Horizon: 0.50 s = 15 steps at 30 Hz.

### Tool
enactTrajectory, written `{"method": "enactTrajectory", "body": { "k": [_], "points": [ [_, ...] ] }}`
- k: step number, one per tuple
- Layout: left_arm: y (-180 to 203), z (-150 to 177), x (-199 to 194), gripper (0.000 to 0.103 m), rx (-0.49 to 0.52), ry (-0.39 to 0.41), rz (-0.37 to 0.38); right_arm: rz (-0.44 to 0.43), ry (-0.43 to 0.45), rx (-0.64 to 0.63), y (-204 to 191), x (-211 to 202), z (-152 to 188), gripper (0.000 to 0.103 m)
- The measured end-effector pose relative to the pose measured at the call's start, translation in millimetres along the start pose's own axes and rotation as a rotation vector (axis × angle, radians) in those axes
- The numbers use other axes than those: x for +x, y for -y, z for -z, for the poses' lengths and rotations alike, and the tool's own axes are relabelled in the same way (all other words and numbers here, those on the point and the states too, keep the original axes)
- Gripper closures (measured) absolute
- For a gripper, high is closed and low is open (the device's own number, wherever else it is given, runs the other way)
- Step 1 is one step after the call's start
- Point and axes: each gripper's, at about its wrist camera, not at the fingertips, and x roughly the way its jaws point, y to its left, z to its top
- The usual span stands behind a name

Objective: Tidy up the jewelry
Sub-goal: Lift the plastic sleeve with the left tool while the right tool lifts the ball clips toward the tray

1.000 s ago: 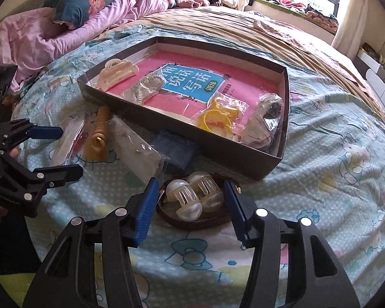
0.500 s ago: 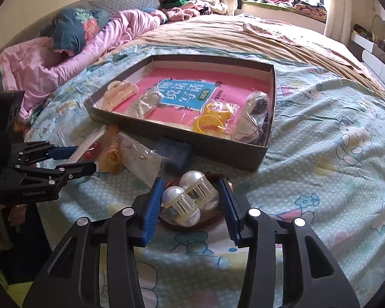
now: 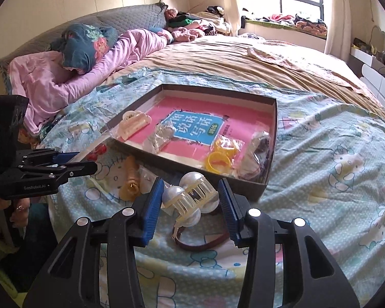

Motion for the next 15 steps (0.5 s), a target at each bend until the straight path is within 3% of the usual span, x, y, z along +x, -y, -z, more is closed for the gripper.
{"method": "enactTrajectory", "body": {
  "k": [15],
  "points": [
    [-21,-30,-4,0.07,-0.053,0.045,-0.033,-0.017,0.038,-0.016,-5,13,-33,0.061]
  ]
}}
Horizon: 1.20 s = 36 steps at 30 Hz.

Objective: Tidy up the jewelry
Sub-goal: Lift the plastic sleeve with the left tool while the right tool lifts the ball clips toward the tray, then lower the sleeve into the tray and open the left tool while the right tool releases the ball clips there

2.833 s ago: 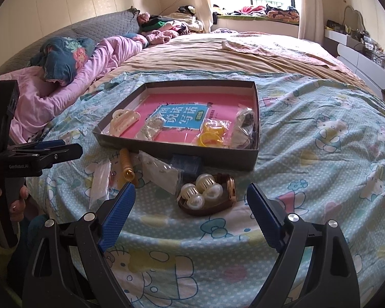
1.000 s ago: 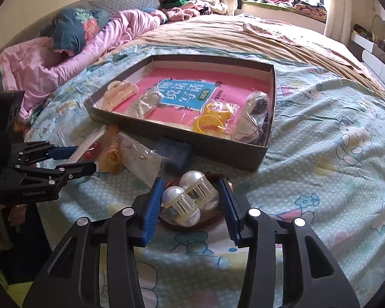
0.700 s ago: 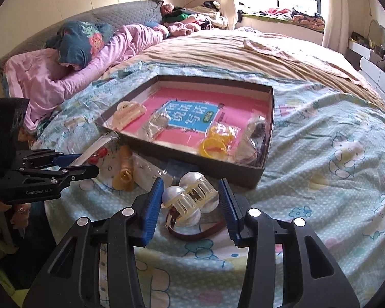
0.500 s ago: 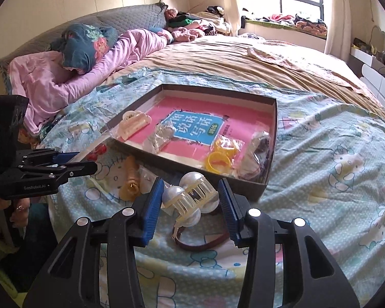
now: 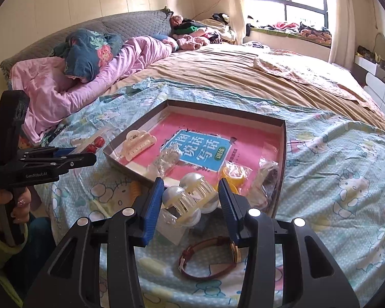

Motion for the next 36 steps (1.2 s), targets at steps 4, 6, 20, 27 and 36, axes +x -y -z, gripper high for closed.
{"method": "enactTrajectory", "body": {
  "k": [4,6,20,27,36],
  "points": [
    [1,-9,5,0.07,-0.002,0.0,-0.001,-0.002,0.008,0.003,1,4,-6,0.061],
    [3,-14,7,0.07,0.003,0.004,-0.002,-0.001,0.012,0.005,2,5,-8,0.061],
    [16,-42,29,0.07,0.031,0.005,0.008,0.025,0.029,0.013,14,11,-25,0.061],
    [21,-46,43,0.07,0.032,-0.016,0.022,0.045,0.041,0.026,21,14,-33,0.066],
    [17,-40,58,0.07,0.03,-0.044,0.029,0.066,-0.007,0.063,38,33,-33,0.09]
  ]
}}
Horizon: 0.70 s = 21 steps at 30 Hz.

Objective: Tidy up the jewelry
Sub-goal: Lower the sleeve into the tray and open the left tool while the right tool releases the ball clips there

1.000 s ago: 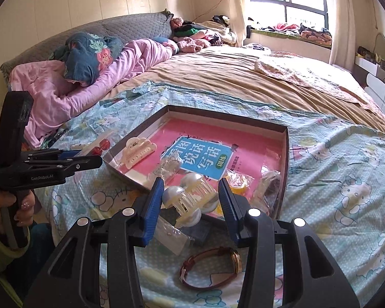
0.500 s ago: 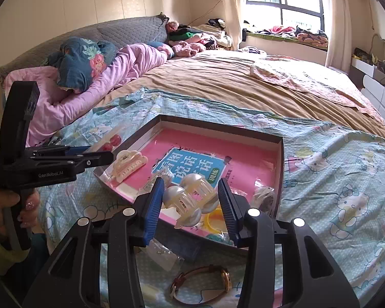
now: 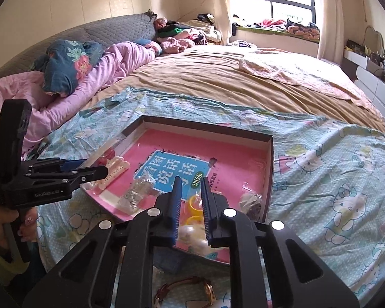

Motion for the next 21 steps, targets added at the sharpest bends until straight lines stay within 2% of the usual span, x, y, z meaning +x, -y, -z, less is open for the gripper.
{"method": "enactTrajectory", "body": {
  "k": [10,16,18,21],
  "points": [
    [-1,12,34,0.07,0.034,-0.081,-0.02,0.008,-0.061,0.031,10,21,14,0.09],
    [-6,12,39,0.069,0.03,-0.079,-0.03,0.011,-0.1,0.056,18,22,30,0.089],
    [-7,12,39,0.069,0.026,-0.075,-0.032,0.012,-0.109,0.063,19,20,37,0.087],
    [-9,10,40,0.069,0.022,-0.073,-0.035,0.011,-0.115,0.084,20,14,49,0.076]
  ]
}}
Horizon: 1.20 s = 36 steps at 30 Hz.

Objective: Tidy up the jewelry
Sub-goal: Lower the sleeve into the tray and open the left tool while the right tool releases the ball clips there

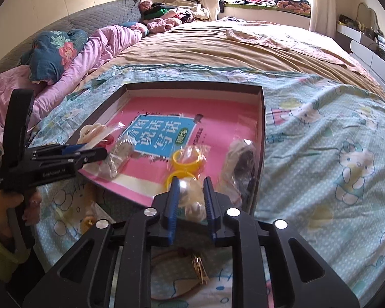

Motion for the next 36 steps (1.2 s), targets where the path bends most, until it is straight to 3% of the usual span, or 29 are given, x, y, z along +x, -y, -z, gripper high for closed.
{"method": "enactTrajectory", "body": {
  "k": [5,19,23,26,31,36],
  "points": [
    [-2,-1,1,0.068,-0.002,0.002,-0.007,-0.002,0.01,0.01,1,-6,14,0.073],
    [-3,-2,-1,0.068,0.004,-0.006,-0.021,0.007,-0.023,0.023,-1,12,5,0.07],
    [-4,-2,-5,0.068,0.002,-0.002,-0.017,0.017,-0.001,0.044,-1,8,3,0.04],
    [-4,-4,-9,0.068,-0.004,0.007,-0.01,0.033,0.036,0.047,-4,-1,3,0.023],
    [-4,-4,-15,0.067,-0.004,0.015,-0.008,0.036,0.063,0.071,0,-11,2,0.016],
    [-4,-5,-23,0.057,-0.005,0.027,-0.011,0.039,0.074,0.069,-1,-19,2,0.013]
  ]
}}
